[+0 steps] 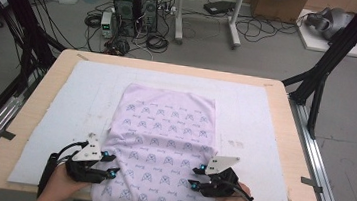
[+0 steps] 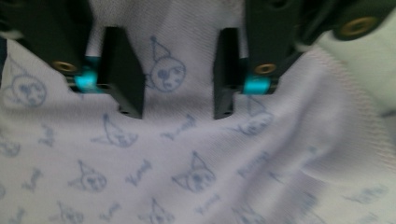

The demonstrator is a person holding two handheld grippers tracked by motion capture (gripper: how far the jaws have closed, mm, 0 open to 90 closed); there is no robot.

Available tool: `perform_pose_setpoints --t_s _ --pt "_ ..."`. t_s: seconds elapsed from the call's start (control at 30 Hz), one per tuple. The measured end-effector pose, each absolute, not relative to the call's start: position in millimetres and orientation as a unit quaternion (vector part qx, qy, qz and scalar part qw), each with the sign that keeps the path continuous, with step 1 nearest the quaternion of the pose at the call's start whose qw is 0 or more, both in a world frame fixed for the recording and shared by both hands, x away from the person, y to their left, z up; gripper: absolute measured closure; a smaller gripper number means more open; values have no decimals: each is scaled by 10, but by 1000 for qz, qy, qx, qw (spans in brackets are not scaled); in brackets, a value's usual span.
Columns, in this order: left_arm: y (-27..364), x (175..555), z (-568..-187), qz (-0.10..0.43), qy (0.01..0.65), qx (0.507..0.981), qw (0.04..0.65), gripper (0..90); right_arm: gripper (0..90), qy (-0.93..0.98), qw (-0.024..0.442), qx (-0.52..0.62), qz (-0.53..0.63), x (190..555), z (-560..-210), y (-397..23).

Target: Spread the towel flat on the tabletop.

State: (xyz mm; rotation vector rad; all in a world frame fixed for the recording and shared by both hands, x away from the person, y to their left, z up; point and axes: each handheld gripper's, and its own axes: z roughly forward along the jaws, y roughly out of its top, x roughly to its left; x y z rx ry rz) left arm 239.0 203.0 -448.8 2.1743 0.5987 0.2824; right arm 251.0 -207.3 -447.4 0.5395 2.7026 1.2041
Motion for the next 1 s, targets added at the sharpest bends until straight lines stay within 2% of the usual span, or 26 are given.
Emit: perform_pose_setpoints --t_s 0.03,0.07,0.1,0.13,0.2,0.33,0.37,0.4,0.47,0.57,0.77,0.87,0.93,1.0 --pt "2035 2380 -4489 105 236 867 425 714 727 894 64 178 407 2514 -4481 -2078" --pt "2034 2371 -4490 101 237 867 427 817 833 894 58 173 410 2516 -4484 -2078" --pt "2035 2345 -4491 106 234 867 427 867 861 894 47 170 412 2508 -4486 -2069" --pt "2042 2323 -4486 107 230 869 425 878 871 895 59 161 411 2494 -4485 -2057" --pt "2073 2233 -4456 107 228 870 425 883 876 897 48 154 411 2469 -4472 -2059" --pt "2183 1895 -4282 100 213 862 449 881 869 886 16 125 445 2237 -4338 -2064" --pt "2193 1830 -4246 98 209 862 452 874 837 881 7 103 461 2154 -4250 -2068" --pt "2197 1802 -4227 100 206 863 451 829 787 877 -1 94 472 2108 -4182 -2074" --pt "2182 1808 -4216 118 207 867 438 640 720 875 20 101 472 2114 -4099 -2080" --pt "2153 1926 -4282 125 213 866 435 586 681 892 40 121 435 2261 -4165 -2084" --pt "2095 2093 -4494 121 216 874 418 617 665 904 38 130 406 2330 -4403 -2051" --pt "2125 2049 -4492 118 218 872 423 615 668 906 44 126 401 2232 -4458 -2077" --pt "2144 2004 -4486 115 214 874 420 602 702 907 30 105 406 2127 -4459 -2098" --pt "2156 1988 -4477 113 216 874 421 596 675 904 29 88 417 2065 -4438 -2123"
